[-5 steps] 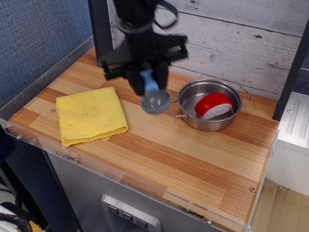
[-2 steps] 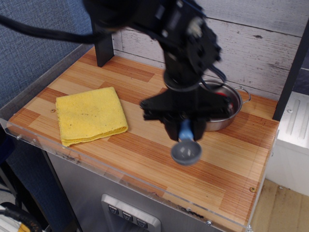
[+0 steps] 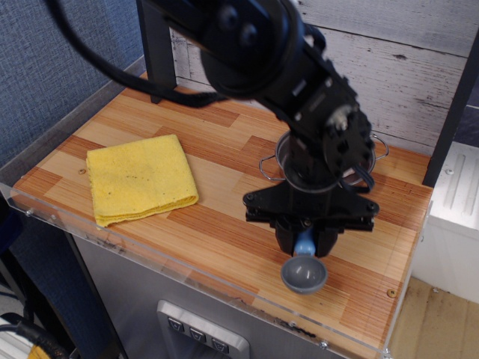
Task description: Move the blue measuring spoon to the bottom right corner of the table below the silver bowl.
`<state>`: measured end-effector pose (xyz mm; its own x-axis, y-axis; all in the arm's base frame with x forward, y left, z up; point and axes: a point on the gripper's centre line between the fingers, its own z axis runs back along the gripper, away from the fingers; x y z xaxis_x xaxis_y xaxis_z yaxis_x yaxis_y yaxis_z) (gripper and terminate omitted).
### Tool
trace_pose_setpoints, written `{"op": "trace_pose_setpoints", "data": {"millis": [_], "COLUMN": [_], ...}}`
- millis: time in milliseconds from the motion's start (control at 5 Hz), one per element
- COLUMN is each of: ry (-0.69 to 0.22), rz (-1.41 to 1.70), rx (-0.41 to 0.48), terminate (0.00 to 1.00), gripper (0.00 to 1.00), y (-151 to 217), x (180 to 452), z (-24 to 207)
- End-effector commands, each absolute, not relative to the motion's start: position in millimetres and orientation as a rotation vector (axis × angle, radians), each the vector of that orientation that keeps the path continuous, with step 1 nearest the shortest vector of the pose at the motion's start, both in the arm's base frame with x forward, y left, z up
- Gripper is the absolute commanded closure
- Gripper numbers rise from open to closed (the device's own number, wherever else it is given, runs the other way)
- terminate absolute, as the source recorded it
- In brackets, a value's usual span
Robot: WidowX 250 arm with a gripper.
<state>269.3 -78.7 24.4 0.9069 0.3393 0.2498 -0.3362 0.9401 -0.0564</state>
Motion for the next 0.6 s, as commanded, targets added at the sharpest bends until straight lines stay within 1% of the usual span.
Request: {"op": "trace_pose_setpoints", "data": {"millis": [0, 200, 400], "ry": [-0.265, -0.260, -0.269], "rz": [0.292, 0.258, 0.259], "rx": [-0.029, -0.061, -0.065], "terminate": [0.00, 0.00, 0.00], "gripper": [1.00, 1.00, 0.00], "y": [-73.5, -72.5, -67.6], "x": [277.6, 281.2, 283.5], "z": [4.7, 0.8, 8.7]}}
